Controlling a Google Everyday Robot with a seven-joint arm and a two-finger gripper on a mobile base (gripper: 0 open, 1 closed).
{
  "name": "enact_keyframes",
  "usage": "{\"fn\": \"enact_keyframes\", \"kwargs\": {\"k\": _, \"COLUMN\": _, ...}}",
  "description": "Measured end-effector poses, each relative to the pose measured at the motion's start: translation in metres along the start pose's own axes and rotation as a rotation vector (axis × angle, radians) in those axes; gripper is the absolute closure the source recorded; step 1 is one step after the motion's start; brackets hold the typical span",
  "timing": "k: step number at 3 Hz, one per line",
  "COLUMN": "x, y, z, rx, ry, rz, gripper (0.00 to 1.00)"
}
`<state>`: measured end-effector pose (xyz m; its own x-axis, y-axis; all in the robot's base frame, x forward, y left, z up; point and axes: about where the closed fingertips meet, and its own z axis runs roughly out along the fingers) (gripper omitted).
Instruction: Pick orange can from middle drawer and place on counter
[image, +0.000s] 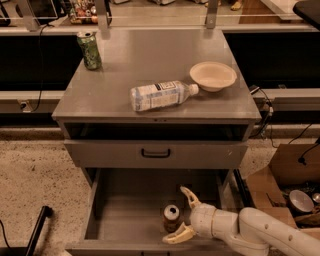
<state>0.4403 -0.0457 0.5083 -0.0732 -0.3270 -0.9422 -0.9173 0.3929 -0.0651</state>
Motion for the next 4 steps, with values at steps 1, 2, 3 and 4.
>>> {"fn": "enact_keyframes", "kwargs": {"k": 1, "x": 0.022, "y": -0.002, "z": 0.005, "rx": 0.01, "ry": 0.028, "rz": 0.015, "gripper": 0.0}}
{"fn": "enact_keyframes", "kwargs": {"k": 2, "x": 0.032, "y": -0.004, "z": 0.016, "rx": 0.007, "ry": 0.032, "rz": 0.023, "gripper": 0.0}}
{"fn": "enact_keyframes", "kwargs": {"k": 3, "x": 0.038, "y": -0.01, "z": 0.025, "rx": 0.014, "ry": 0.028, "rz": 0.042, "gripper": 0.18}}
{"fn": "enact_keyframes", "kwargs": {"k": 4, "x": 0.044, "y": -0.013, "z": 0.034, "rx": 0.011, "ry": 0.014, "rz": 0.068, "gripper": 0.32}}
